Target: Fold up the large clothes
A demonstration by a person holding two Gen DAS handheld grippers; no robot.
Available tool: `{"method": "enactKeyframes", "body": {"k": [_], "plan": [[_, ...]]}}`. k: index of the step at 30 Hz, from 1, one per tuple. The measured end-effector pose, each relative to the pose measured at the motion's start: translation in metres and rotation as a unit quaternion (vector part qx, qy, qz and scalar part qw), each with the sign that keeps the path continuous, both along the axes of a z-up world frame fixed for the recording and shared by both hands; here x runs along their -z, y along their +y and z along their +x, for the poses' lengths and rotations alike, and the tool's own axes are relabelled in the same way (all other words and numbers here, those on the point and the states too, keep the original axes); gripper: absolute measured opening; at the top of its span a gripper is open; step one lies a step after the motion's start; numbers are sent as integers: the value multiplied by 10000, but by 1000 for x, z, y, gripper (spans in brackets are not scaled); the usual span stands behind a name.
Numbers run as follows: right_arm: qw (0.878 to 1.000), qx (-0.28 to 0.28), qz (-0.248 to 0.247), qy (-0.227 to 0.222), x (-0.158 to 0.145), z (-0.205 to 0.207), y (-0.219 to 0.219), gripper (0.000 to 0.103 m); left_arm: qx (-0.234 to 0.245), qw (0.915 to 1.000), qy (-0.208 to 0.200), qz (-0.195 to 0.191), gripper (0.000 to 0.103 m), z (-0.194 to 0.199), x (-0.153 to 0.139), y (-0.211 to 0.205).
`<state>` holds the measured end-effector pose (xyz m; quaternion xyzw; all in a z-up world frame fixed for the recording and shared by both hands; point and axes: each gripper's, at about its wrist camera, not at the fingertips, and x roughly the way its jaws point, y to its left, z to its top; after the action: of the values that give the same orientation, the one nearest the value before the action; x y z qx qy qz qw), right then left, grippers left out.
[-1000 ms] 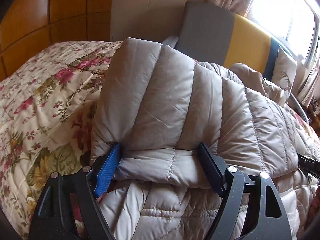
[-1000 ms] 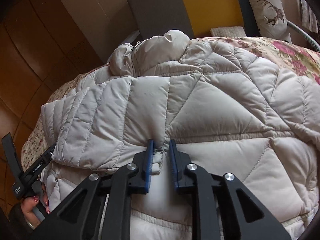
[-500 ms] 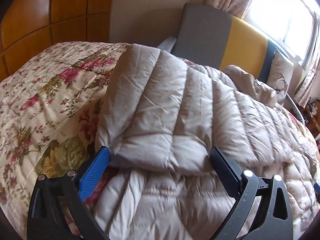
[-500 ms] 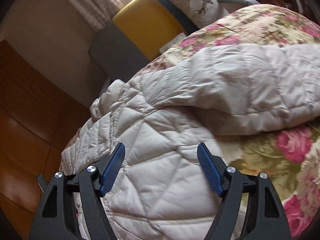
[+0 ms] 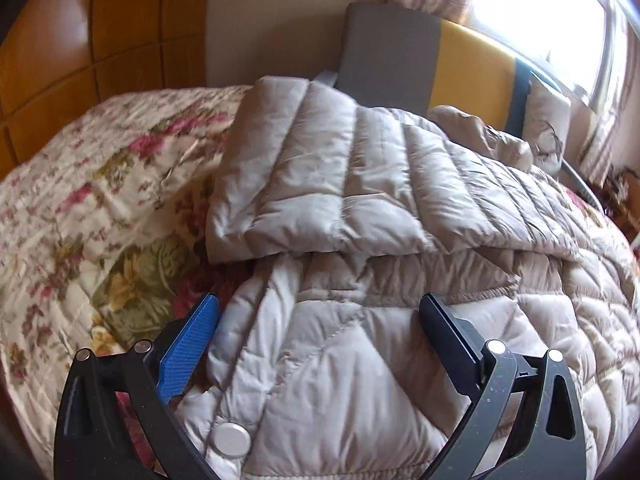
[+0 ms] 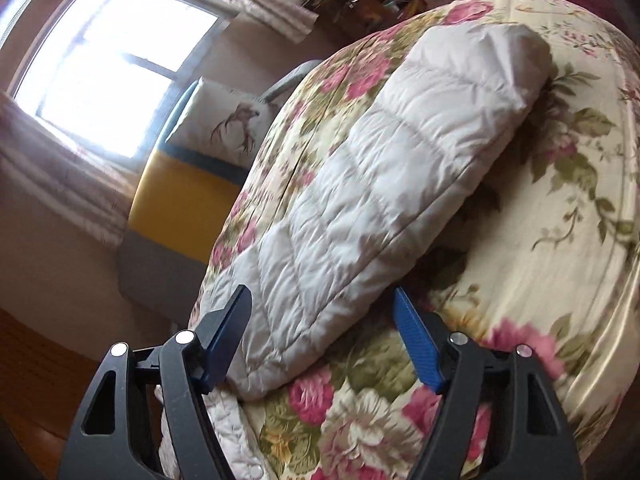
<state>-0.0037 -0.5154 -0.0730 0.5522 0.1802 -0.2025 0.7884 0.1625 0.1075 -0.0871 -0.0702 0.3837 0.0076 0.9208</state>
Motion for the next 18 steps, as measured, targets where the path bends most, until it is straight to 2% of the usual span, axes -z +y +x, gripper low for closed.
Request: {"method": "enactKeyframes", "body": {"k": [3, 6, 7, 9, 11, 13, 18], "plan": [[9992, 360, 150, 66, 4, -7, -22, 63, -30, 9996, 134, -244, 99, 2, 9, 6], [9983, 526, 66, 246, 2, -11, -44, 54, -55, 9991, 185, -368, 99, 4, 12, 9], [9978, 546, 6, 369, 1, -9, -48, 44, -60, 9993, 171, -323, 99, 4, 13, 8], [9969, 554, -97, 548, -3, -4, -53, 29, -68, 9996, 156, -207, 99, 3, 13, 4], [9975, 461, -288, 446, -13, 4, -47, 29, -33, 9996, 127, -255, 99, 4, 14, 3], [9960, 291, -685, 496, -29, 19, -31, 28, -27, 9994, 146, -318, 99, 5, 15, 5], [9855, -295, -1603, 468, -68, 61, 26, 26, -16, 9991, 140, -394, 99, 4, 16, 8]]}}
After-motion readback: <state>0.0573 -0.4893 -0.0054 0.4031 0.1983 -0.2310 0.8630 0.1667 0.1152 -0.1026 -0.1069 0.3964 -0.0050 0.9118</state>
